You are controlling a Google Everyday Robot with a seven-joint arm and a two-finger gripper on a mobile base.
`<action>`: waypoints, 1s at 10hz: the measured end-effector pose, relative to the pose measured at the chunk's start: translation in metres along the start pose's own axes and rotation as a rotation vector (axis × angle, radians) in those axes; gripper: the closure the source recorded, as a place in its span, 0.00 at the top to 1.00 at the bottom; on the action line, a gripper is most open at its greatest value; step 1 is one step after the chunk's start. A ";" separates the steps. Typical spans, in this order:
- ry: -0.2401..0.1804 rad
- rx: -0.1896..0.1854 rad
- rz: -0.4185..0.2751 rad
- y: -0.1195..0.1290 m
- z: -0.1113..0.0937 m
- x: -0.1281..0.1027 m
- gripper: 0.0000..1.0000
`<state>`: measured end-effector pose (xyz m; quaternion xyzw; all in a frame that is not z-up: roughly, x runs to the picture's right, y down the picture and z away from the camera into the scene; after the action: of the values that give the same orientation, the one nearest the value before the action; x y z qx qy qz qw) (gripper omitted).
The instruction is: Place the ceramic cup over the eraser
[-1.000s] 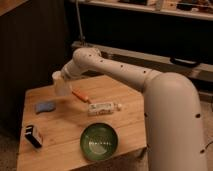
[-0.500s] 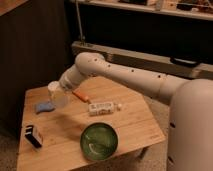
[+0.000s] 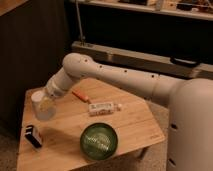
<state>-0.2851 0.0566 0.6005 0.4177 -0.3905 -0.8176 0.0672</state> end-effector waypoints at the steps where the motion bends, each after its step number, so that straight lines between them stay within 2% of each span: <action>1: 0.005 0.026 -0.020 -0.009 -0.002 0.004 0.00; 2: 0.005 0.041 -0.035 -0.015 -0.002 0.006 0.00; 4: -0.012 0.080 -0.068 -0.029 0.014 0.011 0.00; 7: -0.027 0.116 -0.103 -0.031 0.058 0.011 0.00; 10: -0.028 0.147 -0.124 -0.035 0.069 0.015 0.00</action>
<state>-0.3380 0.1147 0.5904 0.4336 -0.4237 -0.7950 -0.0200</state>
